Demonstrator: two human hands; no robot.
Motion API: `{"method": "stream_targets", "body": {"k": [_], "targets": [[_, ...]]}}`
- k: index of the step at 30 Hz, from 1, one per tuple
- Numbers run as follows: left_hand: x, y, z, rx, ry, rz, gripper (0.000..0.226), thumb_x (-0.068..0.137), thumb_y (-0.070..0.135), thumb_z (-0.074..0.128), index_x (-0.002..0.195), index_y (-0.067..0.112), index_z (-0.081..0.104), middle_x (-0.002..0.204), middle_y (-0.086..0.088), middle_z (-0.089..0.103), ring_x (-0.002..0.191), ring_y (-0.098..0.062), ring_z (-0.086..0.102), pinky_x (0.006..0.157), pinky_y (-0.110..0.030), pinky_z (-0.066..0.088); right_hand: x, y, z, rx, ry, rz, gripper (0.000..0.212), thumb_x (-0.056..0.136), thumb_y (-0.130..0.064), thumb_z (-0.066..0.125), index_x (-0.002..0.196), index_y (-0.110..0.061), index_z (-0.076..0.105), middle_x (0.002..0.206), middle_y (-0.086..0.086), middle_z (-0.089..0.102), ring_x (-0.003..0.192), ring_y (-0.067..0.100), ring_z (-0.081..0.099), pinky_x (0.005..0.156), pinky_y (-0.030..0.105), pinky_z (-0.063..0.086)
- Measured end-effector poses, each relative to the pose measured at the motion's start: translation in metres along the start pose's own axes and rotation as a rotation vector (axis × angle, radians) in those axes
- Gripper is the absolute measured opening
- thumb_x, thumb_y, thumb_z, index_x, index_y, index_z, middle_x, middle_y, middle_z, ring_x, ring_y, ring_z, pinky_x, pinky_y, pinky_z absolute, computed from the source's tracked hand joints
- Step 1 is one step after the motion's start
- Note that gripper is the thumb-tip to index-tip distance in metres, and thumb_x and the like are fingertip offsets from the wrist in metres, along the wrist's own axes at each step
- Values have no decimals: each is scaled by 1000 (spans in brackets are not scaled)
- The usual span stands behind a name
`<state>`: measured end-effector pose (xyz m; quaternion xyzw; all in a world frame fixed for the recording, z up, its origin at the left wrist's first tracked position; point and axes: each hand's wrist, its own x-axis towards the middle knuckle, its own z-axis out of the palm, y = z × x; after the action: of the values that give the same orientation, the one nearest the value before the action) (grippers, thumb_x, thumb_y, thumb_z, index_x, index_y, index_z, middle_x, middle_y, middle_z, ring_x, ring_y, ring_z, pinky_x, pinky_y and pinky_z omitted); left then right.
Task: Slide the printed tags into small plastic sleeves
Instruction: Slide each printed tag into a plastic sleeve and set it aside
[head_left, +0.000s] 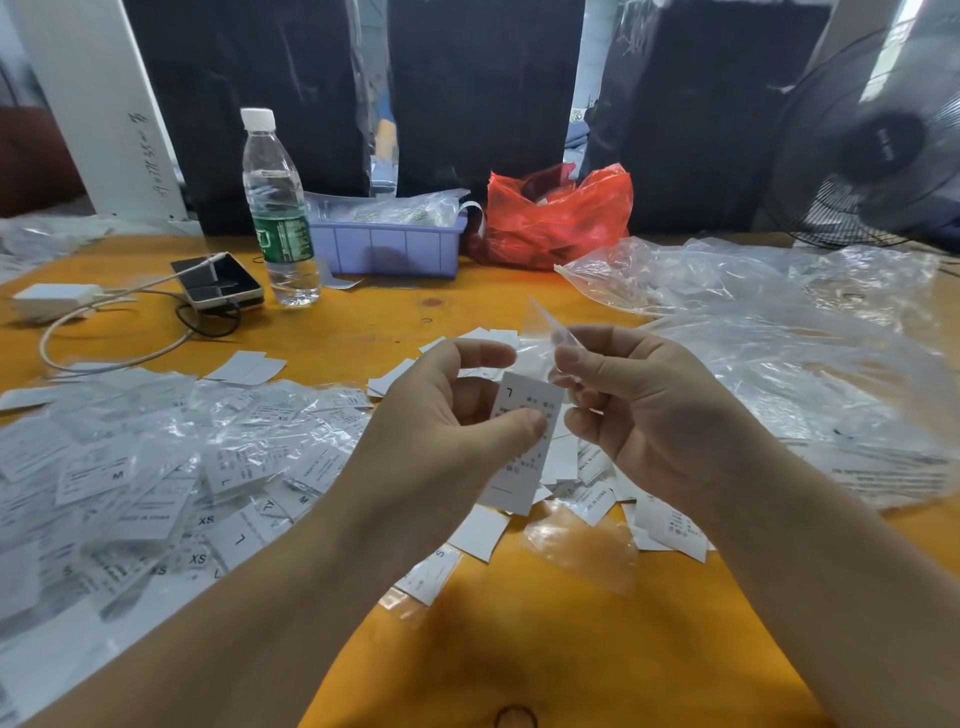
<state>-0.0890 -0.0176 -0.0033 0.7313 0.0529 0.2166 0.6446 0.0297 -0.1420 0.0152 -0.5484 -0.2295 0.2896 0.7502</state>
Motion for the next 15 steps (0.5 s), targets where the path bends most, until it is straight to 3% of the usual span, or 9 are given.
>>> {"method": "stream_targets", "body": {"k": [9,12,15], "targets": [[0,2,1,-37,8,-14,47,67,27,73,111,33,55,88,2,76,83,-17,73,65,-24,56,-1,2,0,-125,-1,-123,24,67,-20,71,88,-11,64,61,-1,65,53,10,48,54,23,46],[0,1,1,-3,26,-41,38,71,28,72,106,36,60,86,4,75,83,-16,72,64,-25,54,-4,3,0,-236,-2,-218,20,70,-23,69,86,-12,65,61,-3,65,54,12,49,54,24,45],[1,0,0,69,101,-68,24,87,15,65,88,39,63,77,-2,69,63,-8,64,51,-17,47,-6,6,1,-343,-2,-298,12,83,-17,67,94,-13,65,60,-4,67,54,12,54,53,22,47]]}}
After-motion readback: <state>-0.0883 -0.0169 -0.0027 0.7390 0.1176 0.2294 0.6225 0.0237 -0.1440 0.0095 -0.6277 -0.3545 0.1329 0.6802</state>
